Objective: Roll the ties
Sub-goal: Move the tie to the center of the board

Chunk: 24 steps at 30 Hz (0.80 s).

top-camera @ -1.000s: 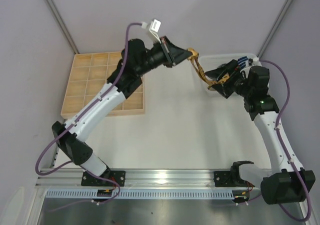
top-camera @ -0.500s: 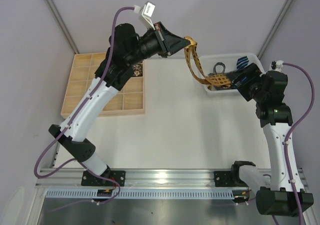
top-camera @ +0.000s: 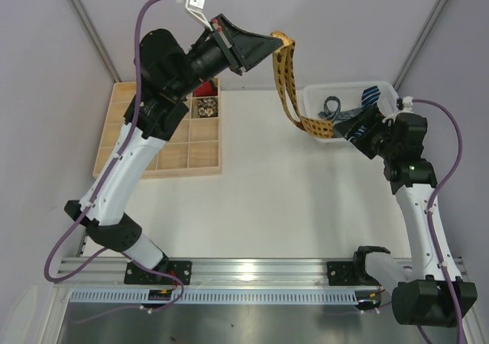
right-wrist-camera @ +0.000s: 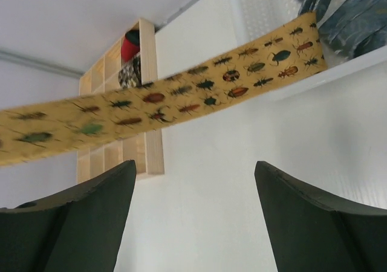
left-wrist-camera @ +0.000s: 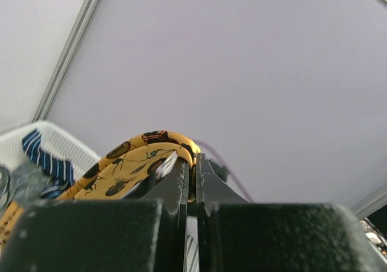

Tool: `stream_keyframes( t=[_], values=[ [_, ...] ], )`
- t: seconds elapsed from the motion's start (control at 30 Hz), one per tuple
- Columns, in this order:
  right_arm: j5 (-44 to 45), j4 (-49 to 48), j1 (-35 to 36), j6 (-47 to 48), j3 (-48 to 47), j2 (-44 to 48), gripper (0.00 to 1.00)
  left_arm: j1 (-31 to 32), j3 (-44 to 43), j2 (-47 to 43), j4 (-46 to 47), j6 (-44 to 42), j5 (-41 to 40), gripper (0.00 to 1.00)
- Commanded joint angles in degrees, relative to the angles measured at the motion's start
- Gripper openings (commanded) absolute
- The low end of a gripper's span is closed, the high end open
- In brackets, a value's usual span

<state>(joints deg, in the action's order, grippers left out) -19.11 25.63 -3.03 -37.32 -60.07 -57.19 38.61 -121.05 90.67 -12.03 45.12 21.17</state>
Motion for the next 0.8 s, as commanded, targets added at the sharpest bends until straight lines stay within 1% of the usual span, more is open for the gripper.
stream_keyframes(
  t=[0.0,0.03,0.07,0.13,0.17,0.23,0.27,0.33,0.37,0.4,0.43,0.47,0.5,0.57,0.7,0.77],
  values=[
    [-6.7,-8.9,2.8,8.8,2.9,0.4,0.88,0.3,-4.2,-2.3,2.7,2.1,-0.7,0.0],
    [-5.1,-10.1,8.9,10.8,3.4,0.5,0.89,0.4,-3.8,-2.8,2.7,2.1,-1.9,0.0],
    [-0.3,-10.1,11.9,15.0,3.5,0.2,0.9,0.8,-3.3,-3.3,2.6,2.1,-2.5,0.01],
    [4.4,-10.3,18.3,18.1,3.5,-0.3,0.93,1.1,-0.9,-5.1,2.8,2.1,-4.2,0.0],
    [8.7,-10.7,23.4,19.6,3.7,-0.8,0.95,1.3,-0.1,-5.6,3.1,2.2,-4.6,0.0],
    [12.1,-12.3,27.8,23.0,4.3,-1.2,0.98,1.5,2.4,-8.0,4.1,2.4,-5.9,0.0],
    [14.7,-12.9,31.4,24.3,4.8,-1.3,0.98,1.6,3.2,-8.8,4.5,2.3,-7.2,0.0],
    [17.3,-16.1,35.0,29.9,6.8,-0.9,1.0,1.7,4.4,-10.1,4.1,2.3,-8.4,0.0],
    [22.5,-17.2,39.4,31.9,7.6,-0.7,1.0,1.9,4.7,-11.1,4.3,2.2,-9.1,0.01],
    [25.9,-18.6,41.6,36.4,9.2,-0.7,1.0,1.9,5.1,-11.5,4.0,2.0,-9.3,0.0],
    [29.4,-21.1,44.0,37.1,10.0,-0.8,1.0,1.9,5.3,-11.7,3.8,2.0,-9.7,0.01],
    [35.1,-21.8,45.7,40.1,10.2,-1.0,1.0,2.0,5.4,-12.2,3.5,2.1,-9.7,0.0],
    [37.2,-22.1,48.3,41.1,10.2,-1.6,1.0,1.9,5.7,-12.4,3.2,2.1,-9.8,0.0],
    [42.5,-21.5,49.3,42.0,10.0,-2.3,1.0,2.0,6.1,-12.5,2.6,2.2,-9.8,0.0],
    [47.4,-20.9,49.6,42.0,10.3,-2.3,1.0,2.0,8.4,-13.4,3.4,2.9,-9.7,0.0],
    [49.9,-20.6,49.6,44.2,10.2,-2.3,0.99,2.0,8.8,-13.6,3.6,3.1,-9.7,0.0]
  ],
)
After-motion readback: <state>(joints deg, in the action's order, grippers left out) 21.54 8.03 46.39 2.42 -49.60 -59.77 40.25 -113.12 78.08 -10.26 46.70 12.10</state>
